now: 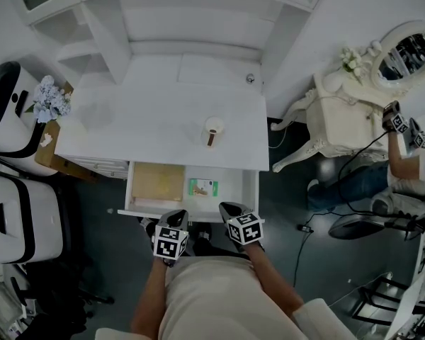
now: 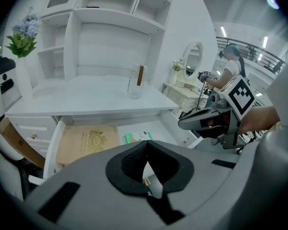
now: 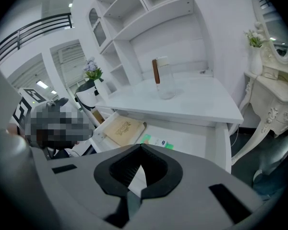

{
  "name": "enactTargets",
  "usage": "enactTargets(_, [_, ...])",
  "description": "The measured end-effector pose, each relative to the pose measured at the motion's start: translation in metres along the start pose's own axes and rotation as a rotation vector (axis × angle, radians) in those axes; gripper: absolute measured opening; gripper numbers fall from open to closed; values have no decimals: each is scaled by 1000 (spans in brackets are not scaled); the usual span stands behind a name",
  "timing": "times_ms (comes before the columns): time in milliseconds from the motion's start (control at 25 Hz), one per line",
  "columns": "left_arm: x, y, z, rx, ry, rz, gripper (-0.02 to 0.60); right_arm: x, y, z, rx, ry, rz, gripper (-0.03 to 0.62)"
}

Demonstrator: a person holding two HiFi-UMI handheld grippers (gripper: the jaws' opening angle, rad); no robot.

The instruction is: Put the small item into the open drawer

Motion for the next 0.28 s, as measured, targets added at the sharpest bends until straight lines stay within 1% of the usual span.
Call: enactTargets(280, [2, 3, 1, -1, 0, 6, 17, 4, -2, 2, 2, 5, 8, 25])
Point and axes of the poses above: the fingertips, and each gripper's own axes: y backward along the fingers, x to its left, z out of its top, the point moved 6 cm from there along y, backward along the fingers, and after that the axes turned 15 degrees about y, right-handed, at the moved point
